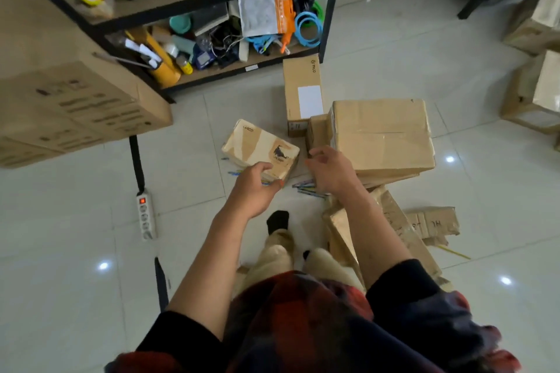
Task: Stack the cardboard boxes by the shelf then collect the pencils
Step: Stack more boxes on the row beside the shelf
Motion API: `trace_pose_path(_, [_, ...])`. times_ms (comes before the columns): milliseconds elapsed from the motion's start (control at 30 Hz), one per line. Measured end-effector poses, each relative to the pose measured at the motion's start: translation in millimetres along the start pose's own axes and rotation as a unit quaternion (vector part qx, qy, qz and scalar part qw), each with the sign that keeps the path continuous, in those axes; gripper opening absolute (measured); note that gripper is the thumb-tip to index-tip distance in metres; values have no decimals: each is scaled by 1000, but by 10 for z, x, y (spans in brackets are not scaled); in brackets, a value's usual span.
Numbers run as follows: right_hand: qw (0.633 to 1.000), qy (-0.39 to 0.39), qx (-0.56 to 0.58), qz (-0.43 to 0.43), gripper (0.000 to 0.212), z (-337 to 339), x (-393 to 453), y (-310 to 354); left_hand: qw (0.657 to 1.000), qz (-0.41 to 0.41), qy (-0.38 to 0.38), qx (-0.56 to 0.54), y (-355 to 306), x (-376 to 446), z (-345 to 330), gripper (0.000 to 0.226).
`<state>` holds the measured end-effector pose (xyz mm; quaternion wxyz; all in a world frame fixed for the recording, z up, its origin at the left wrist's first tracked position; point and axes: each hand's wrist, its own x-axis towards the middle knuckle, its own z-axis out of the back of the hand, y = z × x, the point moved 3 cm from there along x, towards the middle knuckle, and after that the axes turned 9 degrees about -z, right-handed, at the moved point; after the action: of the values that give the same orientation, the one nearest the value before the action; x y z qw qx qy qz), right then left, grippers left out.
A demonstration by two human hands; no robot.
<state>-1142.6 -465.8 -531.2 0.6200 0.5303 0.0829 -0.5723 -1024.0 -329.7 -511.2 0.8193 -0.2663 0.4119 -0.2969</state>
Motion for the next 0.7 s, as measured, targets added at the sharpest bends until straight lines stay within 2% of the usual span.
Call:
trace_pose_path(200, [1000,-23,-13,-1,35,49,472,-12,997,-16,54,57,-23,658,-124,50])
trace_pose_path(267, [999,-40,-15,-2,29,157,597,-119,995,-18,71,64,-34,800,-248,50])
trace_pose_path(433, [997,-67,-15,-35,31,381,1153,-583,991,-14,114,69,41,1195,-802,51])
trace_pose_path(700, [974,-218,30,-63,32,661,1949,-1331,990,-18,135,44,145,1792,-1777,57])
